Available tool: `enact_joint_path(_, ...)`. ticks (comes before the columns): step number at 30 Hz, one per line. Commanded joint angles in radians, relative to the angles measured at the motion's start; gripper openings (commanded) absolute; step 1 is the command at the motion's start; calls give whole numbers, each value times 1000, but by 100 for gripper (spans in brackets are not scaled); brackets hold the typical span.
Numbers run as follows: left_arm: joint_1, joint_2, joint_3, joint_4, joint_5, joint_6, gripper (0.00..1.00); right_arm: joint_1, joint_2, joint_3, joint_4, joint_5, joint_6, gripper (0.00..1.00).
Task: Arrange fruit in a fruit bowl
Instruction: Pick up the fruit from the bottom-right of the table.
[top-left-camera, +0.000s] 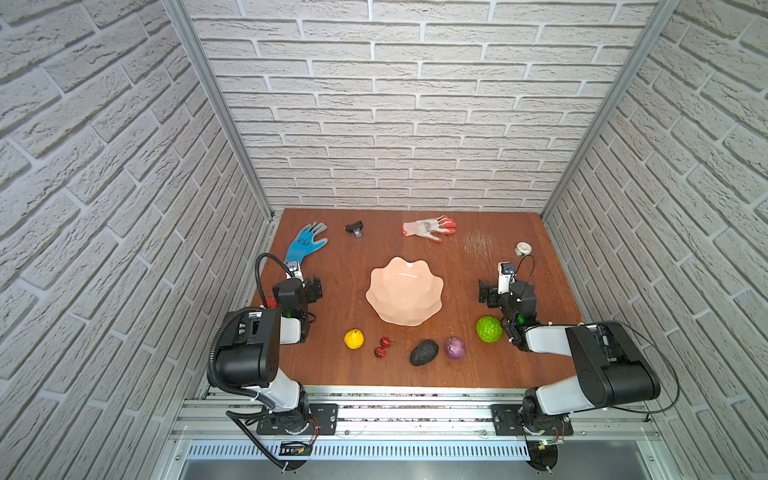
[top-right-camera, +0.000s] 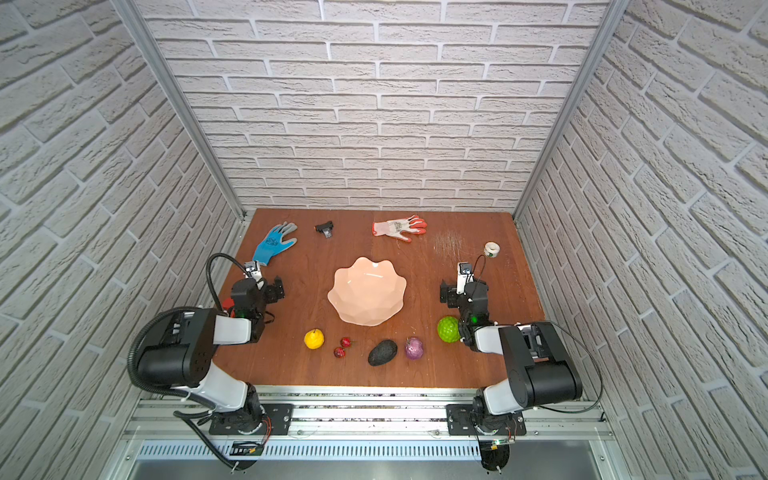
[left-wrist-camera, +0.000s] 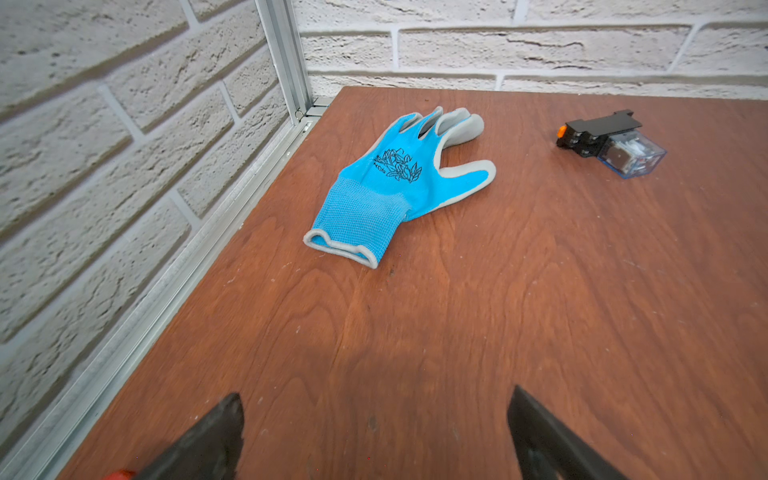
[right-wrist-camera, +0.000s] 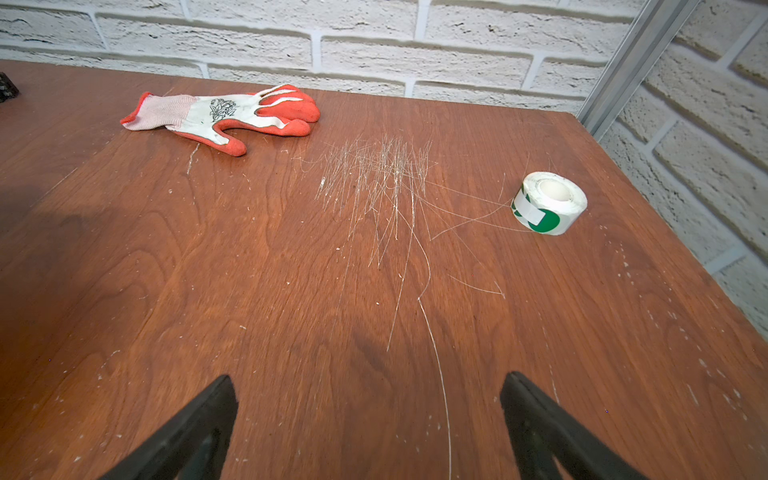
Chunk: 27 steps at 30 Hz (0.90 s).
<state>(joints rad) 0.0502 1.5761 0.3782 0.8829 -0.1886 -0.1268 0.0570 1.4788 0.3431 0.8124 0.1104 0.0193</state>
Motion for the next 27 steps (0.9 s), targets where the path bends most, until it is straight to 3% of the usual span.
enact_joint_path(1,-1,-3,-4,64,-1,9,98,1,-4,5,48,-3,4,100)
enact_joint_path(10,6,-5,-6,63,17,4,98,1,-9,2,50,-4,3,100)
enact_joint_path(12,5,-18,-1,48,-22,-6,98,1,-19,-2,73,6,1,100)
enact_joint_path(16,-12,-62,31,-47,-97,-9,98,0,-189,136,-304,100,37,99)
enact_joint_path(20,-22,-151,140,-300,-177,-26,98,-1,-304,289,-590,111,19,99)
enact_joint_path(27,-72,-220,415,-796,-300,-150,98,0,-363,569,-1045,29,143,99)
